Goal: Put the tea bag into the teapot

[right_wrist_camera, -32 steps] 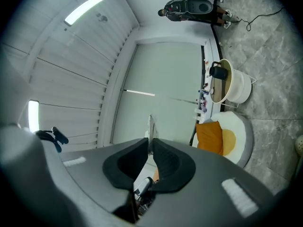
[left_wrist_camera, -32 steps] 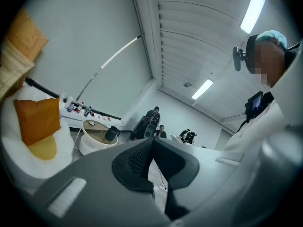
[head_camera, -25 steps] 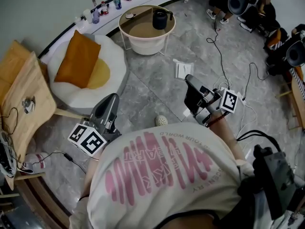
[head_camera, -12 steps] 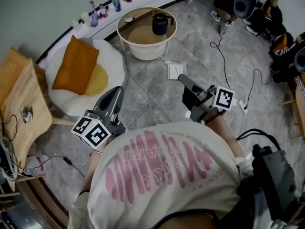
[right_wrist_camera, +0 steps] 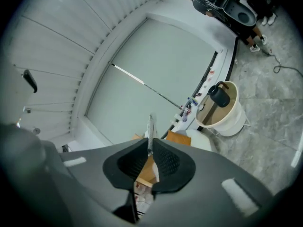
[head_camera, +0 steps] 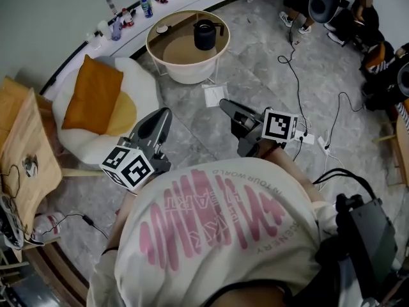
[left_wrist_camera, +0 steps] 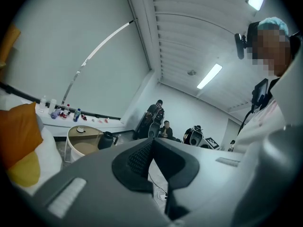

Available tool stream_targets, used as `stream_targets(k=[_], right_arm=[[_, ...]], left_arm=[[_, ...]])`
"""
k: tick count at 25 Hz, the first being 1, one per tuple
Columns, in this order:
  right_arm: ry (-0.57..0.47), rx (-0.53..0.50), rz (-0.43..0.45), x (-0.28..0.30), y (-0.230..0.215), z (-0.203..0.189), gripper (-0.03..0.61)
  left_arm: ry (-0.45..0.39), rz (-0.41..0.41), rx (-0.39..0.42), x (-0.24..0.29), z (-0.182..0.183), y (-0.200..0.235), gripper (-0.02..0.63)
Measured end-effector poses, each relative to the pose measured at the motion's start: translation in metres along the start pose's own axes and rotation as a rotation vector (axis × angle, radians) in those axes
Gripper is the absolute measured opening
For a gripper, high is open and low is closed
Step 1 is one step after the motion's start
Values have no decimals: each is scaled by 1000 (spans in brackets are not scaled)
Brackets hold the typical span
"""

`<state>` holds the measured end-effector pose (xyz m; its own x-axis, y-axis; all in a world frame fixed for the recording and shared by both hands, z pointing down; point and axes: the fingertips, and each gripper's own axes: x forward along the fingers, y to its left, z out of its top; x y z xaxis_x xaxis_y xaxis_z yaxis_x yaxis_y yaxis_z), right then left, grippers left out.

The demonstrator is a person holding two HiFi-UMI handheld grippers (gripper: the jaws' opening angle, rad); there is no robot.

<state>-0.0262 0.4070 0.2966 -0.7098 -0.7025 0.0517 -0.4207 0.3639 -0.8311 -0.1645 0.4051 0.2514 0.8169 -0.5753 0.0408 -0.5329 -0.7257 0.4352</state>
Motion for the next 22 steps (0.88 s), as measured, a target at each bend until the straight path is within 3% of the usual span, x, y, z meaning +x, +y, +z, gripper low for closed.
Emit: stream_targets(k=[6, 11, 22], right_arm=[[7, -161, -184, 1, -39, 18, 40], [2, -161, -189, 3, -53, 31, 40], [4, -174, -271, 40, -91, 61, 40]], left_arm=[[51, -15, -18, 31, -9, -2, 17], [44, 6, 29, 50, -5, 3, 17], [75, 28, 29, 90, 3, 53, 15]])
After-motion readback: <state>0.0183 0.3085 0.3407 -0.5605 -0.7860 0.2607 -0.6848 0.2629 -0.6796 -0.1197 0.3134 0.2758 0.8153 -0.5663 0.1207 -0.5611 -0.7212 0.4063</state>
